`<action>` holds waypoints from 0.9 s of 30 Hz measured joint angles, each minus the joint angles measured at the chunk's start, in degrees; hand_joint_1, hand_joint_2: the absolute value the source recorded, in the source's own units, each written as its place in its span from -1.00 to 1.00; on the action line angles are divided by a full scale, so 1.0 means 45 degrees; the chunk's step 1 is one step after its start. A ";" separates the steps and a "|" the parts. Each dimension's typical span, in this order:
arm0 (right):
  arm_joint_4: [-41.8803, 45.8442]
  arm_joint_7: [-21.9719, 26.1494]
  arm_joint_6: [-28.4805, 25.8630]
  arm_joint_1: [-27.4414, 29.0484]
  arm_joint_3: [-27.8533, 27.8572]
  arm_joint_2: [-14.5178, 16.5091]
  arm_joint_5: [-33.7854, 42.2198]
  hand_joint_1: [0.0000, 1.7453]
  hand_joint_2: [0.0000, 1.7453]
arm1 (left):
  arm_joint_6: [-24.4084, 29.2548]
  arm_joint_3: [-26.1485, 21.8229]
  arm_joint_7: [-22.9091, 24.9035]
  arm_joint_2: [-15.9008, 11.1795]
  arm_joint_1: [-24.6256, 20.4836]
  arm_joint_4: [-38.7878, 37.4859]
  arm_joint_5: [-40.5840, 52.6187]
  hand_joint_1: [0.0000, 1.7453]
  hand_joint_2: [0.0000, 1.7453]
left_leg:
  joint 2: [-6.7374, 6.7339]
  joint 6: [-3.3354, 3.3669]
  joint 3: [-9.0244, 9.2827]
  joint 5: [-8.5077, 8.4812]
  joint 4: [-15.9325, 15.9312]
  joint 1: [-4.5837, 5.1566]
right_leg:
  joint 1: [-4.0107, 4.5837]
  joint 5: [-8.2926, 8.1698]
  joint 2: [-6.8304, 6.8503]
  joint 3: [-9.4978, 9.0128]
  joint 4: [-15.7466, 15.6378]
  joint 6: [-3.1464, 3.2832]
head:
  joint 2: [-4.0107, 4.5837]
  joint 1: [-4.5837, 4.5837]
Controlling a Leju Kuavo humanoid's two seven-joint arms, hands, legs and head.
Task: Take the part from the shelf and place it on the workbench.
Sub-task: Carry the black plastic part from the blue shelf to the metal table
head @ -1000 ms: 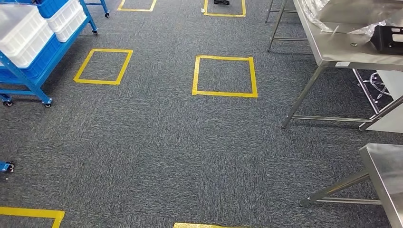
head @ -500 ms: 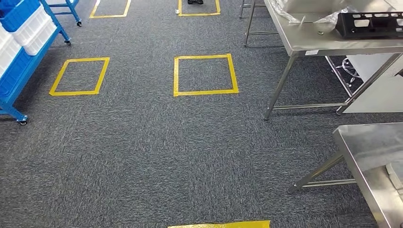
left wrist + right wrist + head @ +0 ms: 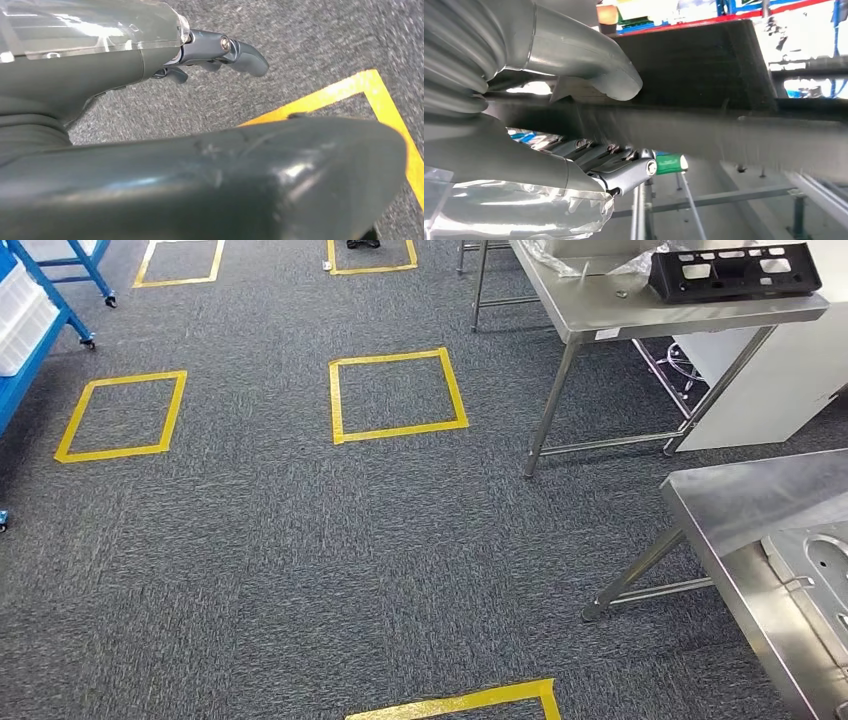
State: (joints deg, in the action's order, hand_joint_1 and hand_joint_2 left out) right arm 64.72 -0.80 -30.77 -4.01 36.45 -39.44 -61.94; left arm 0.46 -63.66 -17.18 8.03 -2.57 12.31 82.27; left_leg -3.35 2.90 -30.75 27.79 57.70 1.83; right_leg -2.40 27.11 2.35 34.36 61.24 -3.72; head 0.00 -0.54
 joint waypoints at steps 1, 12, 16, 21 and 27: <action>-0.0012 -0.0007 0.0000 -0.0027 -0.0013 0.0001 -0.0009 1.00 1.00 | 0.0000 -0.0001 0.0001 -0.0006 -0.0008 0.0000 0.0000 -1.00 -1.00 | -0.0067 -0.0065 -0.0029 0.0068 0.0110 0.0030 | 0.0030 -0.0034 0.0084 -0.0143 -0.0309 0.0077 | 0.0000 -0.0007; -0.0034 -0.0044 -0.0001 -0.0183 -0.0055 -0.0033 -0.0092 1.00 1.00 | -0.0011 -0.0006 0.0001 0.0003 0.0014 0.0000 0.0000 -1.00 -1.00 | 0.0676 -0.0322 -0.1580 0.1560 0.3602 -0.0162 | 0.0142 -0.0157 -0.0914 0.0080 -0.0341 0.0670 | 0.0000 -0.0022; -0.0124 -0.0137 -0.0007 -0.0385 -0.0125 -0.0012 -0.0278 1.00 1.00 | -0.0019 -0.0042 0.0096 -0.0010 -0.0001 0.0000 -0.0012 -1.00 -1.00 | 0.1262 -0.0019 -0.0206 0.0172 0.0556 -0.0058 | 0.0117 -0.0242 -0.1350 0.0110 -0.0355 0.0557 | 0.0000 -0.0017; -0.0434 -0.0315 -0.0083 -0.0607 -0.0370 0.0041 -0.0604 1.00 1.00 | -0.0019 -0.0129 0.0347 0.0001 -0.0075 0.0000 -0.0028 -1.00 -1.00 | 0.0922 0.0182 0.0063 -0.0198 -0.0240 -0.0066 | 0.0030 -0.0157 -0.1308 0.0326 -0.0193 0.0246 | 0.0000 -0.0002; -0.0846 -0.0405 -0.0416 -0.0829 -0.0986 0.0681 -0.0945 1.00 1.00 | -0.0004 -0.0222 0.0464 0.0025 -0.0084 0.0000 -0.0029 -1.00 -1.00 | 0.0303 0.0216 0.0002 -0.0333 -0.0362 -0.0072 | -0.0008 0.0953 -0.0564 0.1339 0.2373 -0.0014 | 0.0000 0.0023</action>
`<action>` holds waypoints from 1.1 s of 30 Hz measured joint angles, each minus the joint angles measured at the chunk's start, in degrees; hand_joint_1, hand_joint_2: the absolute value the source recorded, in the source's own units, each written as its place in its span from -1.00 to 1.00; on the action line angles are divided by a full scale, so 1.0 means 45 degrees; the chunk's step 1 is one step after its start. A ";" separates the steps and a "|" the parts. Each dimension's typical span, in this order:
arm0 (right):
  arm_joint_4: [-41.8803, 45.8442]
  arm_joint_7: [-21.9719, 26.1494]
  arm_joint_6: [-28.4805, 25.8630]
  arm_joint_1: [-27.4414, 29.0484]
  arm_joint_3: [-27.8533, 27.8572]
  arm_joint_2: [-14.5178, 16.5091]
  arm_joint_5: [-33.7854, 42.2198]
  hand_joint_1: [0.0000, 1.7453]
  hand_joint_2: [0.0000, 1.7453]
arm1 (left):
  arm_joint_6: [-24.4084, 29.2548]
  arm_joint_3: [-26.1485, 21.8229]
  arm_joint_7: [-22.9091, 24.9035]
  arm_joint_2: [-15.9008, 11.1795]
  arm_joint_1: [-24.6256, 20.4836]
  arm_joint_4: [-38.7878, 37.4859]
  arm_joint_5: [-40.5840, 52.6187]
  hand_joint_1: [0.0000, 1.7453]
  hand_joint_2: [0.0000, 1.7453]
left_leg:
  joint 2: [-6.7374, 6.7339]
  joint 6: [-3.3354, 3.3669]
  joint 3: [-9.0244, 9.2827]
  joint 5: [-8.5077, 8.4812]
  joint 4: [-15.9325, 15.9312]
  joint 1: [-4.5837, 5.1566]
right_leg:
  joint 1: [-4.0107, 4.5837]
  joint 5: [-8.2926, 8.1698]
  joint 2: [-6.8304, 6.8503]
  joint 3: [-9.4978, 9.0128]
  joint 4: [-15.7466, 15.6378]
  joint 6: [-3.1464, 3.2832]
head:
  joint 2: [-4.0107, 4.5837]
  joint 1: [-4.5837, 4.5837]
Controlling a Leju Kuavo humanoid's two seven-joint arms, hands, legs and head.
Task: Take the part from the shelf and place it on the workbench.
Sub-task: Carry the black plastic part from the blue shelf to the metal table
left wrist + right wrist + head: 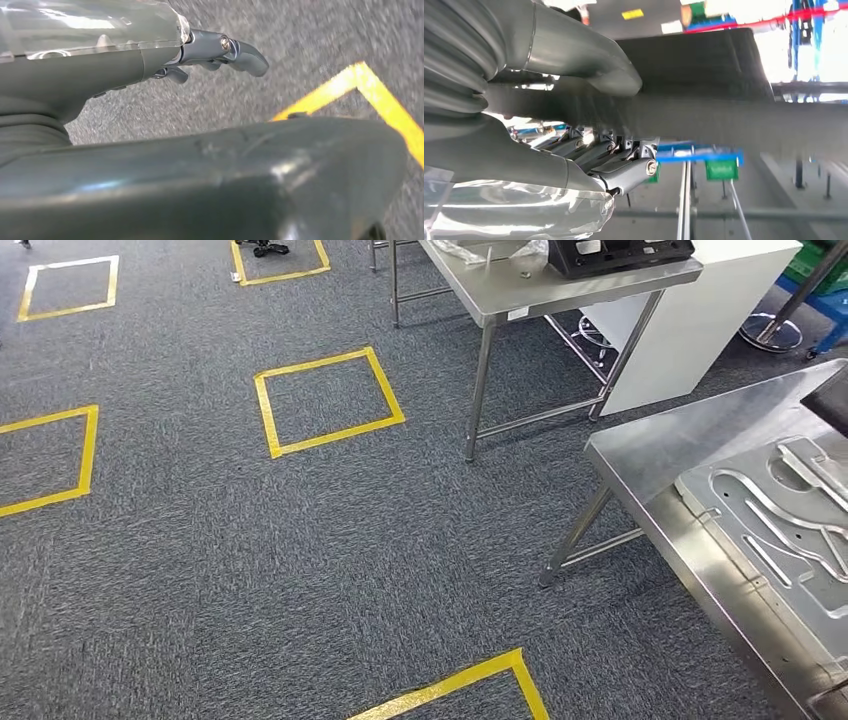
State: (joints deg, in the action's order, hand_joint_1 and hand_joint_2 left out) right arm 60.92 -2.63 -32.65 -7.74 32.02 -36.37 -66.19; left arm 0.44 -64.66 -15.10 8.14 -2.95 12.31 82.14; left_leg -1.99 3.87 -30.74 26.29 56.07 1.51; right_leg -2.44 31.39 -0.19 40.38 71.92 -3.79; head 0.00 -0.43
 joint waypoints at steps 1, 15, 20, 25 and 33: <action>-0.0106 -0.0060 -0.0090 0.0010 -0.0134 0.0163 -0.0164 1.00 1.00 | -0.0005 -0.0001 0.0011 0.0013 -0.0004 0.0000 0.0001 -1.00 -1.00 | -0.0096 -0.0044 -0.0021 0.0037 0.0069 -0.0010 | -0.0026 -0.0384 0.0107 -0.0400 -0.0695 -0.0038 | 0.0000 0.0001; -0.0984 -0.0208 -0.0696 0.0282 -0.0735 0.1165 -0.0598 1.00 1.00 | 0.0097 -0.0095 0.0070 0.0044 -0.0002 0.0000 0.0004 -1.00 -1.00 | 0.0341 -0.0712 -0.1723 0.2006 0.4147 -0.0159 | 0.0104 -0.1194 -0.0315 -0.1276 -0.2838 0.0716 | 0.0000 -0.0033; -0.1010 -0.0210 -0.0696 0.0306 -0.0754 0.1220 -0.0605 1.00 1.00 | 0.0114 -0.0110 0.0074 -0.0019 -0.0009 0.0000 0.0000 -1.00 -1.00 | 0.1024 -0.0383 -0.0089 0.0424 0.0688 -0.0091 | 0.0120 -0.1306 -0.0851 -0.1218 -0.2831 0.0544 | 0.0000 -0.0027; -0.1031 -0.0201 -0.0700 0.0479 -0.0760 0.1245 -0.0649 1.00 1.00 | 0.0038 -0.0185 0.0021 -0.0018 -0.0044 0.0000 -0.0007 -1.00 -1.00 | 0.0571 -0.0107 0.0089 0.0063 0.0047 -0.0079 | 0.0060 -0.1099 -0.0709 -0.0952 -0.2536 0.0200 | 0.0000 0.0000; -0.0817 0.0842 0.0681 0.0821 -0.0759 0.1470 0.0942 1.00 1.00 | 0.0012 -0.0318 -0.0385 -0.0007 -0.0004 0.0000 -0.0189 -1.00 -1.00 | -0.0084 -0.0178 -0.0069 0.0066 0.0180 -0.0083 | 0.0018 -0.0774 0.0149 -0.1112 -0.1894 0.0001 | 0.0000 0.0023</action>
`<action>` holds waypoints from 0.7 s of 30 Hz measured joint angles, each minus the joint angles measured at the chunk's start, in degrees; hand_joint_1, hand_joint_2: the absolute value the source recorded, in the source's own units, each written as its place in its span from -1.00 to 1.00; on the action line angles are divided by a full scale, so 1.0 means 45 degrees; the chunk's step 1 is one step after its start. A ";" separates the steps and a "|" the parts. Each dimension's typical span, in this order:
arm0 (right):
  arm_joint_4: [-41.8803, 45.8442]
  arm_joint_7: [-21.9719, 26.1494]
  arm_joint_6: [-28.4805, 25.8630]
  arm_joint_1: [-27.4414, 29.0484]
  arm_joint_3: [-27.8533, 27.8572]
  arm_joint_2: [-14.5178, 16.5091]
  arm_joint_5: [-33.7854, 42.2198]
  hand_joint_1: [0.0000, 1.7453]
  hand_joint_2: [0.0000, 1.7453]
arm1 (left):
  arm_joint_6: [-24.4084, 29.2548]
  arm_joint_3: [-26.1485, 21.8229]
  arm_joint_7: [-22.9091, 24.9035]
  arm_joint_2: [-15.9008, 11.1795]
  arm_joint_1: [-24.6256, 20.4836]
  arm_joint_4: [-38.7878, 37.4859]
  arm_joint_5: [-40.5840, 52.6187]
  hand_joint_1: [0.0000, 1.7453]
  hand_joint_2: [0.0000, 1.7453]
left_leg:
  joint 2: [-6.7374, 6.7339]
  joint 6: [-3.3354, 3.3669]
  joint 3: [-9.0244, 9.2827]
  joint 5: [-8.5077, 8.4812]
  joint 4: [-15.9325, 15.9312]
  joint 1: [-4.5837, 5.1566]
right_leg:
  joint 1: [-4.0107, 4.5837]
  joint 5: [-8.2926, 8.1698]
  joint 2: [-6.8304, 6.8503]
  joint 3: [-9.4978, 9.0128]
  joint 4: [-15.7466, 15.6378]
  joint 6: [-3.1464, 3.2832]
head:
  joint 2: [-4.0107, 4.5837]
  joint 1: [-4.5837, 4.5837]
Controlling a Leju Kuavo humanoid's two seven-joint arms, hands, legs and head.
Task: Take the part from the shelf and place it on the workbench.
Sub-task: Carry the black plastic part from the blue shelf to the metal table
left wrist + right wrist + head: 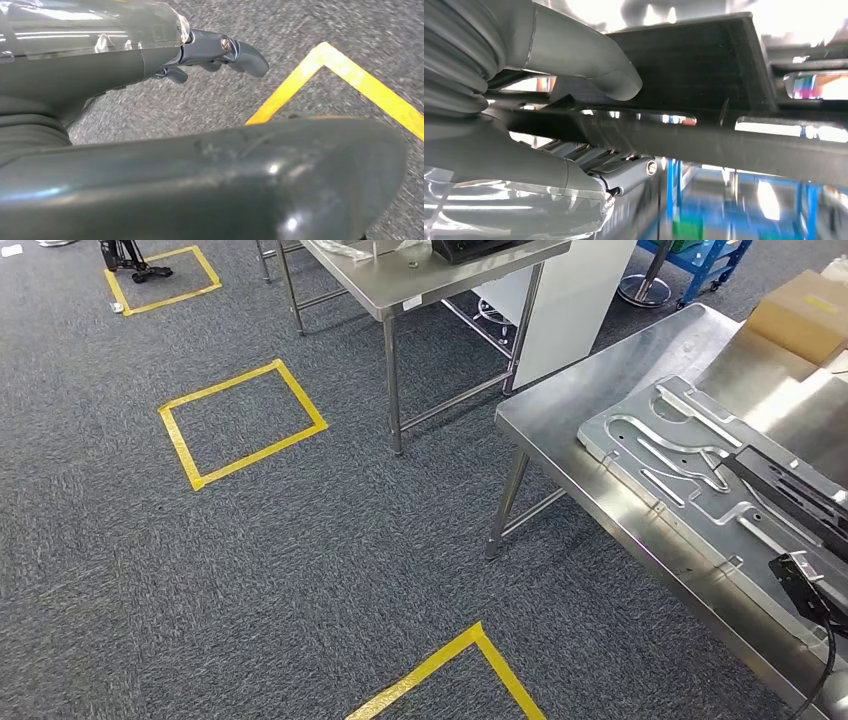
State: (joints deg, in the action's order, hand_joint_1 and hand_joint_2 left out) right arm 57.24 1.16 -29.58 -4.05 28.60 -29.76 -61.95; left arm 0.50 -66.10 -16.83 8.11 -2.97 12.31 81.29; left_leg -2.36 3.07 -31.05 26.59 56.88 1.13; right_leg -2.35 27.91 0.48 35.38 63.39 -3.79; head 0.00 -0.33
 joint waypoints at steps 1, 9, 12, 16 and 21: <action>0.0099 0.0297 0.0315 0.0058 0.0012 0.0051 0.0616 1.00 1.00 | 0.0016 -0.0025 -0.0077 0.0001 -0.0006 0.0000 -0.0053 -1.00 -1.00 | -0.0042 -0.0067 -0.0031 0.0056 0.0099 0.0022 | 0.0014 -0.0184 0.0043 -0.0353 -0.0649 0.0058 | 0.0000 -0.0003; 0.0891 0.0915 0.1135 0.0497 0.0261 0.0386 0.2076 1.00 1.00 | 0.0157 -0.0330 -0.0306 -0.0024 0.0002 0.0000 -0.0290 -1.00 -1.00 | -0.0069 0.0059 -0.0144 0.0101 0.0208 0.0067 | 0.0134 -0.0261 0.0028 -0.0527 -0.1120 0.0372 | 0.0000 -0.0025; 0.1003 0.0933 0.1244 0.0504 0.0359 0.0427 0.2162 1.00 1.00 | 0.0157 -0.0365 -0.0310 -0.0023 0.0005 0.0000 -0.0295 -1.00 -1.00 | -0.0063 -0.0051 -0.0144 0.0063 0.0177 0.0048 | 0.0156 -0.0257 0.0043 -0.0512 -0.1102 0.0409 | 0.0000 -0.0025; 0.1071 0.0970 0.1320 0.0544 0.0447 0.0448 0.2163 1.00 1.00 | 0.0157 -0.0380 -0.0285 -0.0022 0.0007 0.0000 -0.0284 -1.00 -1.00 | -0.0058 -0.0172 -0.0140 0.0044 0.0167 0.0032 | 0.0184 -0.0256 0.0047 -0.0497 -0.1088 0.0415 | 0.0000 -0.0024; 0.1123 0.0976 0.1271 0.0680 0.0560 0.0483 0.1650 1.00 1.00 | 0.0152 -0.0393 -0.0226 -0.0024 0.0010 0.0000 -0.0220 -1.00 -1.00 | -0.0056 -0.0199 -0.0145 0.0049 0.0171 0.0027 | 0.0173 -0.0260 0.0052 -0.0495 -0.1086 0.0411 | 0.0000 -0.0023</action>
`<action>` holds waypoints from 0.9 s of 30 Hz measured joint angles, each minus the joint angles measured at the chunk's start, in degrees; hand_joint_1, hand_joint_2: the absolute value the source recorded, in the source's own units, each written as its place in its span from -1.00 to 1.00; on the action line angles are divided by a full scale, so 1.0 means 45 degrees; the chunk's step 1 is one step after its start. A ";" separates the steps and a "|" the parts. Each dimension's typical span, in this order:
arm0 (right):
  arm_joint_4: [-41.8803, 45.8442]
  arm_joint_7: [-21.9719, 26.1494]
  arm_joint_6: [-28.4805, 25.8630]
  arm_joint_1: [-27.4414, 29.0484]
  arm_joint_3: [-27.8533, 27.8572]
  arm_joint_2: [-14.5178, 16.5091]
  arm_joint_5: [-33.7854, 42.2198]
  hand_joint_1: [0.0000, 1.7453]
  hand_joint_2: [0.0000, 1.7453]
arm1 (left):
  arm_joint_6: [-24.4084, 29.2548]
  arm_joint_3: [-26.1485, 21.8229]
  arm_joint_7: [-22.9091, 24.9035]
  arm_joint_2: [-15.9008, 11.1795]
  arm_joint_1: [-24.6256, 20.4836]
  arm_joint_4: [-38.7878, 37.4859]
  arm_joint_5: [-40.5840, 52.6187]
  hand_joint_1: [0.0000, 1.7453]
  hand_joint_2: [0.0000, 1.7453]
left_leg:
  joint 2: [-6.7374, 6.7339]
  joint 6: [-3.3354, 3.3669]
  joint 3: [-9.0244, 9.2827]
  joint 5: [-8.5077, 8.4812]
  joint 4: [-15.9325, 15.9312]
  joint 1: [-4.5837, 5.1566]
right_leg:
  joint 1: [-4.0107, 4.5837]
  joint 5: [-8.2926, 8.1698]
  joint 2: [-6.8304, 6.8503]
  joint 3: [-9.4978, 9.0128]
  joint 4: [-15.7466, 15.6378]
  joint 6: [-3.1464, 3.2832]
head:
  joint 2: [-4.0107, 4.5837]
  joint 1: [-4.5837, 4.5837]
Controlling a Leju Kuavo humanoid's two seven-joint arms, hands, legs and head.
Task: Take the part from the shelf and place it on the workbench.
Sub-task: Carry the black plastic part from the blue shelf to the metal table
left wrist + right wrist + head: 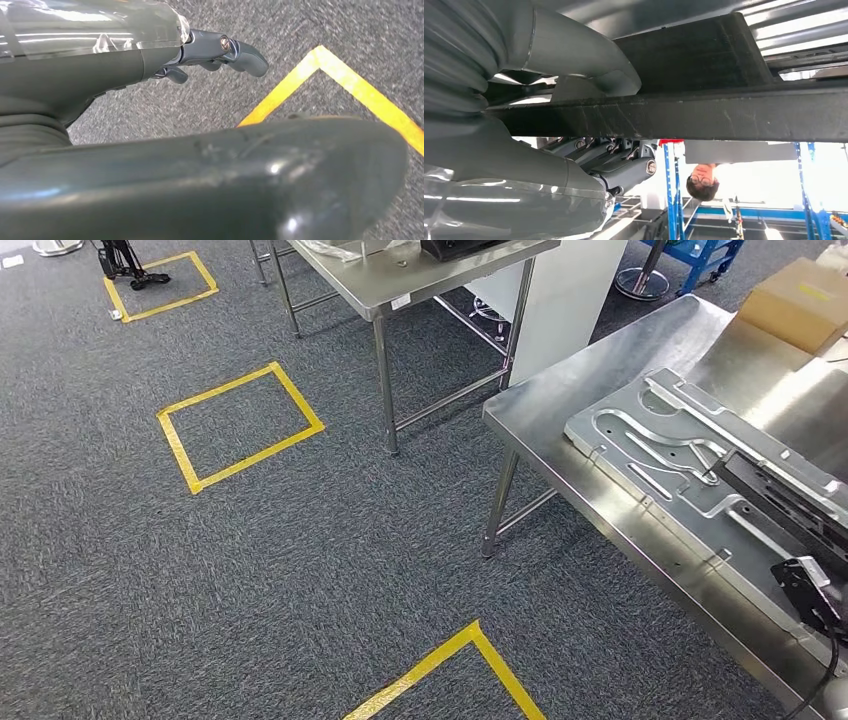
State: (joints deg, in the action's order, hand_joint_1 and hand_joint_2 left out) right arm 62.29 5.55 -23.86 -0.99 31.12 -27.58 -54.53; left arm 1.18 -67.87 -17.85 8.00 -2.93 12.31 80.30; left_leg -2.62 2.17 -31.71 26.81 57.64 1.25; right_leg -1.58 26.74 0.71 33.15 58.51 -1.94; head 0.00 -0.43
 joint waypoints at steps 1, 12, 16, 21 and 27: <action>0.0000 0.0000 -0.0001 0.0017 0.0012 0.0004 -0.0030 1.00 1.00 | 0.0000 -0.0002 0.0001 0.0000 0.0000 0.0000 0.0007 -1.00 -1.00 | 0.0001 -0.0004 -0.0001 0.0002 0.0003 0.0004 | -0.0008 -0.0002 0.0000 -0.0001 0.0000 -0.0004 | 0.0000 0.0001; 0.0210 0.0017 0.0058 0.0135 0.0161 0.0135 -0.0374 1.00 1.00 | 0.0044 -0.0015 -0.0042 0.0000 -0.0002 0.0000 0.0009 -1.00 -1.00 | 0.0001 -0.0002 -0.0034 0.0007 0.0049 0.0052 | -0.0061 -0.0044 -0.0001 -0.0002 -0.0024 -0.0072 | 0.0000 0.0004; 0.0305 0.0011 0.0063 0.0338 0.0268 0.0276 -0.0592 1.00 1.00 | -0.0127 -0.0216 -0.0405 0.0000 -0.0007 0.0000 -0.0342 -1.00 -1.00 | 0.0006 0.0000 -0.0042 0.0008 0.0064 0.0054 | -0.0062 -0.0047 0.0007 -0.0001 -0.0025 -0.0078 | 0.0000 0.0004; 0.0460 0.0222 0.0044 0.0606 0.0567 0.0530 -0.0851 -0.50 -0.50 | -0.0305 -0.0291 -0.0588 0.0000 0.0000 0.0000 -0.0306 -1.00 0.50 | 0.0012 0.0001 -0.0052 0.0009 0.0068 0.0054 | -0.0062 -0.0050 0.0001 0.0001 -0.0025 -0.0081 | 0.0000 0.0005; 0.0529 0.0273 -0.0056 0.0599 0.0594 0.0835 -0.1337 -1.00 -1.00 | -0.0236 -0.0259 -0.0160 0.0004 -0.0001 0.0000 0.0138 -1.00 1.00 | 0.0012 0.0003 -0.0050 0.0009 0.0069 0.0053 | -0.0060 -0.0052 0.0004 0.0000 -0.0026 -0.0086 | 0.0000 0.0007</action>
State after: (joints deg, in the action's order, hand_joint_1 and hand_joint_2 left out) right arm 64.67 6.78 -24.11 1.71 33.79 -23.82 -60.54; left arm 0.12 -69.03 -18.57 8.02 -2.93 12.31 80.92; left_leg -2.56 2.18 -31.93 26.85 57.95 1.49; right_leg -1.85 26.51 0.73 33.15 58.39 -2.32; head 0.00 -0.40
